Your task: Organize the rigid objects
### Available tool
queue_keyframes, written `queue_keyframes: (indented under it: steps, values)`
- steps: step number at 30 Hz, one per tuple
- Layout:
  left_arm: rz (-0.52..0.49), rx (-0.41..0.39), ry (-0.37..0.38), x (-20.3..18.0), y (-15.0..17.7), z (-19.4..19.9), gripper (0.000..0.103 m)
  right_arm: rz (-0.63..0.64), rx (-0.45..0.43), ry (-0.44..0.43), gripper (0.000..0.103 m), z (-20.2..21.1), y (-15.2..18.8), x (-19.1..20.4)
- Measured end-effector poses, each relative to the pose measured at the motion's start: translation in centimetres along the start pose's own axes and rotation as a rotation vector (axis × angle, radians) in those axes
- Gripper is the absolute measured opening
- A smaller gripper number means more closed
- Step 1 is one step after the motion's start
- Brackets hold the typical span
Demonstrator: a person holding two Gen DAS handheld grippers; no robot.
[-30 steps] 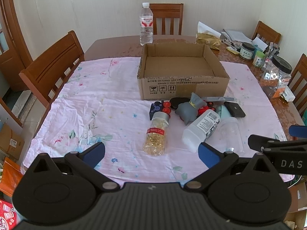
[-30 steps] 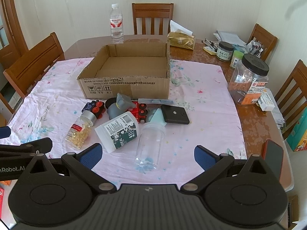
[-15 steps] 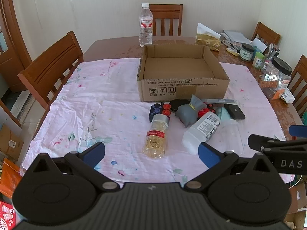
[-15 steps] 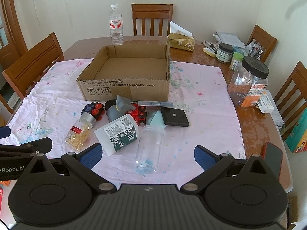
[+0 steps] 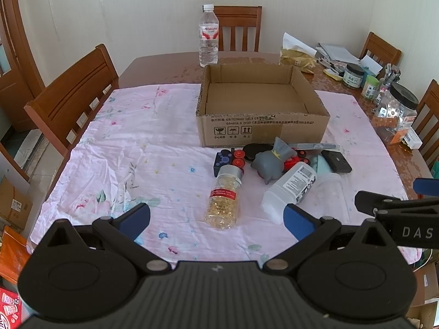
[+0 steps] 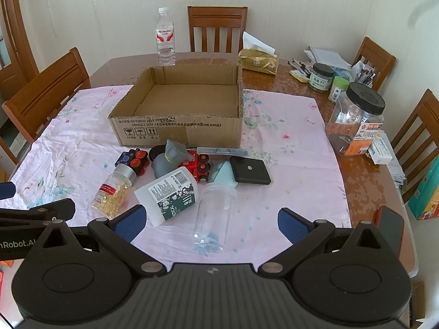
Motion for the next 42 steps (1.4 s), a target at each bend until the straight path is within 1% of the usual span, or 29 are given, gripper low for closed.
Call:
queue_keyframes:
  steps: [8, 14, 21, 26, 29, 34, 39, 42]
  values:
    - [0.000, -0.002, 0.010, 0.2, -0.1, -0.5, 0.102, 0.000, -0.004, -0.009, 0.103, -0.4, -0.1, 0.1]
    - [-0.008, 0.004, 0.027, 0.3, 0.1, -1.8, 0.103, -0.008, 0.004, -0.026, 0.103, -1.4, 0.1, 0.1]
    - [-0.017, -0.008, 0.052, 0.4, 0.3, -3.1, 0.103, 0.005, -0.014, -0.032, 0.103, -2.0, 0.2, 0.3]
    - [-0.024, -0.021, 0.041, 0.8, 0.5, -5.1, 0.103, -0.018, -0.020, -0.026, 0.103, -2.9, 0.5, -0.4]
    - [-0.028, -0.008, 0.028, 1.3, 0.9, -6.9, 0.103, -0.028, 0.001, -0.011, 0.103, -3.7, 0.7, -0.9]
    - [-0.035, 0.064, 0.032, 2.1, 2.2, -10.1, 0.103, -0.049, 0.024, 0.002, 0.103, -4.8, 1.1, -1.3]
    - [-0.030, 0.117, 0.039, 2.6, 3.3, -12.1, 0.103, -0.066, 0.064, 0.007, 0.103, -6.0, 1.7, -1.4]
    - [-0.026, 0.143, 0.030, 3.1, 3.8, -12.9, 0.103, -0.059, 0.084, 0.006, 0.103, -6.6, 2.1, -1.1]
Point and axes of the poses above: each gripper's, at about its wrist camera, not at the fingertips, and z roughly against the way its jaws point, x to its left, y to its underside, the point moved 3 cm from there along -z, roughly the way its jaws point, and after that the axes turned 3 degrees about y, right-handed, at the moved point
